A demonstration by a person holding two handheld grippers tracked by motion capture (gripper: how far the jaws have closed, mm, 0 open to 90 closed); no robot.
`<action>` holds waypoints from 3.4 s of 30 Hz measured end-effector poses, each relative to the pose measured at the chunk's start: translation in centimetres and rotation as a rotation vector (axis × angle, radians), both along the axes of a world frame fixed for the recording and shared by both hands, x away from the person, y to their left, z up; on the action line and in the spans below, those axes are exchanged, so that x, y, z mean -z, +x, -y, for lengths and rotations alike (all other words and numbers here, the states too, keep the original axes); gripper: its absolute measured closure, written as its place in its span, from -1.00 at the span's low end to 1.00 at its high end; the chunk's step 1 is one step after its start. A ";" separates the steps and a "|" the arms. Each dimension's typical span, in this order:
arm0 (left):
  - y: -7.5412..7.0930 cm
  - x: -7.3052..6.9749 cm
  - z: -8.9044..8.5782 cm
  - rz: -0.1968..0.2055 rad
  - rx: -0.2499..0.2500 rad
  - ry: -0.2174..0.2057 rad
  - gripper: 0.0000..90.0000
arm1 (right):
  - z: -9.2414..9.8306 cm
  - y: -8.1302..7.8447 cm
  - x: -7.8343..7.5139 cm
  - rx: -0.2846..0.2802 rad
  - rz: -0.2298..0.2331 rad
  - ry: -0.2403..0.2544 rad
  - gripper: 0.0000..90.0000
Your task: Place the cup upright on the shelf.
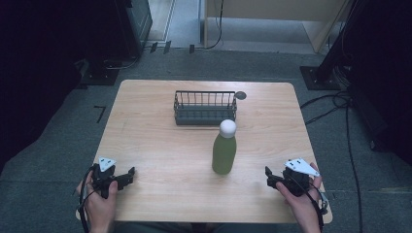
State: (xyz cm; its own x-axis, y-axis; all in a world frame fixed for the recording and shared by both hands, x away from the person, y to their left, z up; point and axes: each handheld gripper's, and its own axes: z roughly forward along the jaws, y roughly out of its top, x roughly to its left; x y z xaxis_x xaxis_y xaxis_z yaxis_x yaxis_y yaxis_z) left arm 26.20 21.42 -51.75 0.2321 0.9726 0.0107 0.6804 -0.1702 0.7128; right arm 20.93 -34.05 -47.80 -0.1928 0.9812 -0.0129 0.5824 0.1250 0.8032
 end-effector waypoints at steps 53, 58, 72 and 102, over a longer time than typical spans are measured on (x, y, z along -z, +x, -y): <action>0.0 0.0 0.0 0.001 -0.003 -0.002 -0.70 | -12.4 2.7 -2.7 -0.292 0.031 0.165 -0.71; 0.0 0.0 0.0 0.000 -0.002 -0.001 -0.70 | -12.8 3.0 -2.6 -0.290 0.036 0.170 -0.72; 0.0 0.0 0.0 0.000 -0.002 -0.001 -0.70 | -13.7 4.2 -2.7 -0.255 0.078 0.160 -0.65; 0.0 0.0 0.0 -0.001 0.000 0.000 -0.70 | -13.5 4.6 -3.0 -0.256 0.102 0.124 -0.54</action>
